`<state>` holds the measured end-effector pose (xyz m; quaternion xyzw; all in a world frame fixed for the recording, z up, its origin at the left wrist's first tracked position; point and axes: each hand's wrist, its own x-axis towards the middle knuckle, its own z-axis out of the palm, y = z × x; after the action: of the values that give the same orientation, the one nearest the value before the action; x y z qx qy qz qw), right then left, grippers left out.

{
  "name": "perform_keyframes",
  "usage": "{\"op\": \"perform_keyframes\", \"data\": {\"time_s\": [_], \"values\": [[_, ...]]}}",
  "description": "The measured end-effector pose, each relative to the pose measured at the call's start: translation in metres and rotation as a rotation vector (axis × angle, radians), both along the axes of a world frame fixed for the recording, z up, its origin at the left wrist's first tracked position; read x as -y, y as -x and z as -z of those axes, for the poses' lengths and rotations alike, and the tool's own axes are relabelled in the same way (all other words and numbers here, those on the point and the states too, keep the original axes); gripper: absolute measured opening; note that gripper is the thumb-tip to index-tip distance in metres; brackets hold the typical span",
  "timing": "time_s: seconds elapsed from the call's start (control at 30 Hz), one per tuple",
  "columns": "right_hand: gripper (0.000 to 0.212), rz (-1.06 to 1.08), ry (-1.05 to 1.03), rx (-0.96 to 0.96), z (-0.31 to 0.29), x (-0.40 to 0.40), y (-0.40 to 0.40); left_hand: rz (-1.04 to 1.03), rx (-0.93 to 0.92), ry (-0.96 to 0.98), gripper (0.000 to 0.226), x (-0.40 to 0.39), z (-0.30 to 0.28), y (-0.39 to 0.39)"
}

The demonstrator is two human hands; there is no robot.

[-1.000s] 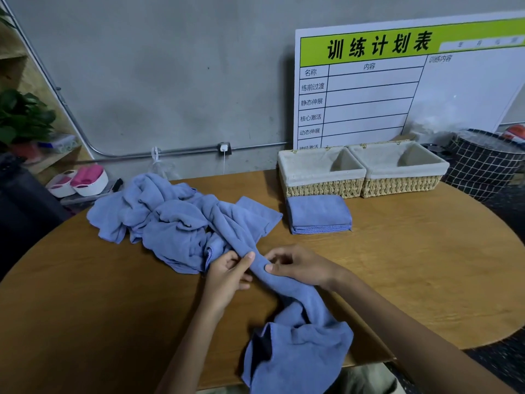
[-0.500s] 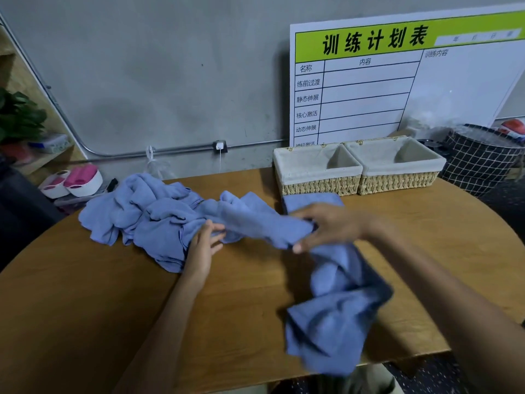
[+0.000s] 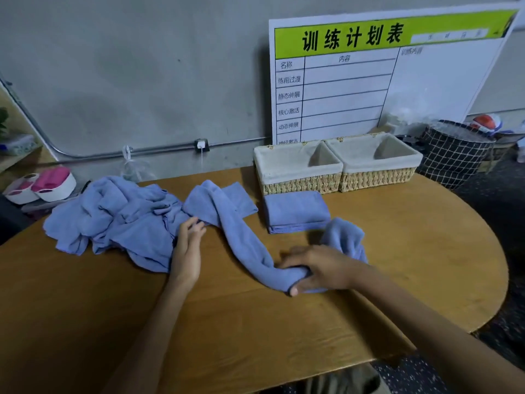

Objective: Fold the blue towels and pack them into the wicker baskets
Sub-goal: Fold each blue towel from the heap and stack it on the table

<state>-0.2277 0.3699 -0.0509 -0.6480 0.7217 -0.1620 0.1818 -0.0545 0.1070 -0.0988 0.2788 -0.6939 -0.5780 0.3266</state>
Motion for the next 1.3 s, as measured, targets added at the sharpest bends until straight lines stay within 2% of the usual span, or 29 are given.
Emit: {"op": "perform_keyframes", "data": {"time_s": [0.07, 0.17, 0.4, 0.57, 0.73, 0.77, 0.8, 0.87, 0.93, 0.97, 1.0, 1.07, 1.2, 1.3], "values": [[0.041, 0.062, 0.081, 0.092, 0.01, -0.006, -0.001, -0.021, 0.095, 0.156, 0.064, 0.016, 0.011, -0.011], [0.037, 0.051, 0.125, 0.155, 0.011, -0.006, -0.001, -0.05, 0.157, 0.198, 0.068, 0.04, 0.007, -0.005], [0.032, 0.086, 0.118, 0.27, 0.008, -0.006, -0.001, -0.056, 0.164, 0.232, 0.038, 0.088, 0.007, 0.032], [0.03, 0.027, 0.102, 0.285, 0.011, -0.012, -0.007, -0.065, 0.21, 0.188, 0.038, 0.129, 0.025, 0.055], [0.032, -0.013, 0.117, 0.267, 0.022, -0.026, -0.02, -0.057, 0.244, 0.099, 0.06, 0.108, 0.011, 0.052], [0.032, -0.015, 0.123, 0.262, 0.023, -0.027, -0.021, -0.048, 0.235, 0.122, 0.058, 0.095, 0.006, 0.049], [0.032, -0.013, 0.126, 0.256, 0.022, -0.027, -0.022, -0.029, 0.24, 0.193, 0.049, 0.08, 0.002, 0.042], [0.032, -0.011, 0.122, 0.239, 0.02, -0.025, -0.024, 0.024, 0.242, 0.564, 0.039, 0.043, -0.008, 0.028], [0.032, -0.005, 0.115, 0.216, 0.02, -0.022, -0.025, 0.187, 0.239, 0.976, 0.043, 0.008, -0.013, 0.018], [0.033, -0.003, 0.11, 0.202, 0.02, -0.022, -0.026, 0.299, 0.273, 1.098, 0.045, -0.004, -0.01, 0.014], [0.034, -0.001, 0.105, 0.185, 0.019, -0.022, -0.027, 0.39, 0.327, 1.169, 0.045, -0.014, -0.008, 0.011], [0.039, 0.031, 0.101, 0.144, 0.017, -0.024, -0.027, 0.475, 0.394, 1.184, 0.043, -0.02, 0.0, 0.003], [0.065, 0.193, 0.118, -0.11, 0.012, -0.041, 0.001, 0.38, 0.403, 1.337, 0.042, -0.012, -0.006, -0.027], [0.069, 0.338, 0.081, -0.263, 0.015, -0.062, 0.034, 0.437, 0.448, 1.339, 0.043, -0.014, -0.015, -0.057]]}}
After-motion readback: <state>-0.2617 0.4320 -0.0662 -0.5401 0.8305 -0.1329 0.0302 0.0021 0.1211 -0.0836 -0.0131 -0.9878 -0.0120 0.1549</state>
